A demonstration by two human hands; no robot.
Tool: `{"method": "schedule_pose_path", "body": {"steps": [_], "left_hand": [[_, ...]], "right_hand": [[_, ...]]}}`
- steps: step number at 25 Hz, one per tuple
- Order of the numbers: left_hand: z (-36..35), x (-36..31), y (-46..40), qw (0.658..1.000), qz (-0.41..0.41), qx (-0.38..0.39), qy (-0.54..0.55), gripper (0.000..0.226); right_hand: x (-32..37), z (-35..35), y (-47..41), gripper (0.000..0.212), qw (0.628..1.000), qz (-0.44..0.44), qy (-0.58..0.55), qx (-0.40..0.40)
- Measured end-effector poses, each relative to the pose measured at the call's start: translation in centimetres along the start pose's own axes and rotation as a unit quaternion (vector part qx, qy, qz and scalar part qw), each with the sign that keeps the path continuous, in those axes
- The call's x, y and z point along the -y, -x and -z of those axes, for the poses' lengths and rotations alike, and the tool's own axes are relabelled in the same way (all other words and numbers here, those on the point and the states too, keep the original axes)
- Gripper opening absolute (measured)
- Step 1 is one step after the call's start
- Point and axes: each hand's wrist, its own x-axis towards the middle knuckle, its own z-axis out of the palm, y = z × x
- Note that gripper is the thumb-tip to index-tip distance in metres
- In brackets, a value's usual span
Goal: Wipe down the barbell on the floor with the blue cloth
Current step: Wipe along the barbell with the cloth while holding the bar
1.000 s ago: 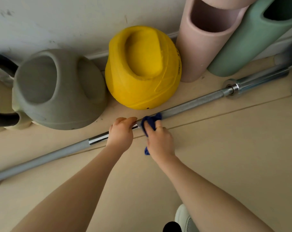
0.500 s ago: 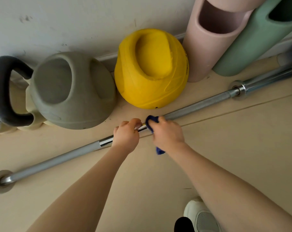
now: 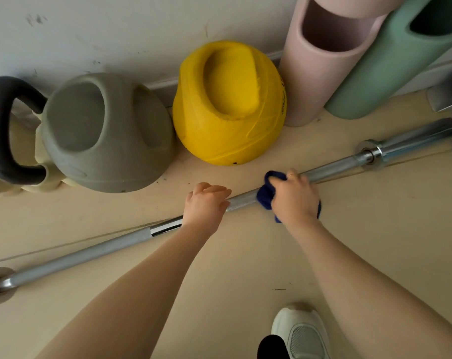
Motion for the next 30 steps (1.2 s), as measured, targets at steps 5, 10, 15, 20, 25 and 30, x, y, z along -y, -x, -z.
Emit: {"method": "schedule_pose_path", "body": {"steps": [5, 10, 15, 20, 25, 30], "left_hand": [[-1.4, -2.0, 1.0, 0.999, -0.019, 0.029, -0.037, 0.042], [-2.3, -3.2, 0.9, 0.997, -0.011, 0.018, -0.074, 0.042], [-2.3, -4.3, 0.9, 0.993, 0.012, 0.038, -0.112, 0.043], [-2.0, -6.1, 0.4, 0.989, -0.040, 0.024, -0.143, 0.057], [-3.0, -10.3, -2.3, 0.989, -0.069, 0.043, -0.127, 0.052], [-2.4, -10.9, -3.1, 0.987, -0.043, 0.071, -0.140, 0.044]], "right_hand": [[1.6, -0.4, 1.5, 0.009, 0.982, 0.147, 0.115, -0.029], [-7.3, 1.1, -1.5, 0.026, 0.996, -0.008, 0.088, -0.025], [-5.6, -0.8, 0.4, 0.018, 0.989, 0.084, 0.116, -0.044], [-14.0, 1.0, -2.4, 0.029, 0.993, -0.097, 0.061, -0.042], [-13.2, 0.3, -2.0, 0.017, 0.984, 0.075, 0.138, -0.079], [-14.9, 1.6, -3.9, 0.023, 0.993, -0.078, 0.069, -0.052]]}}
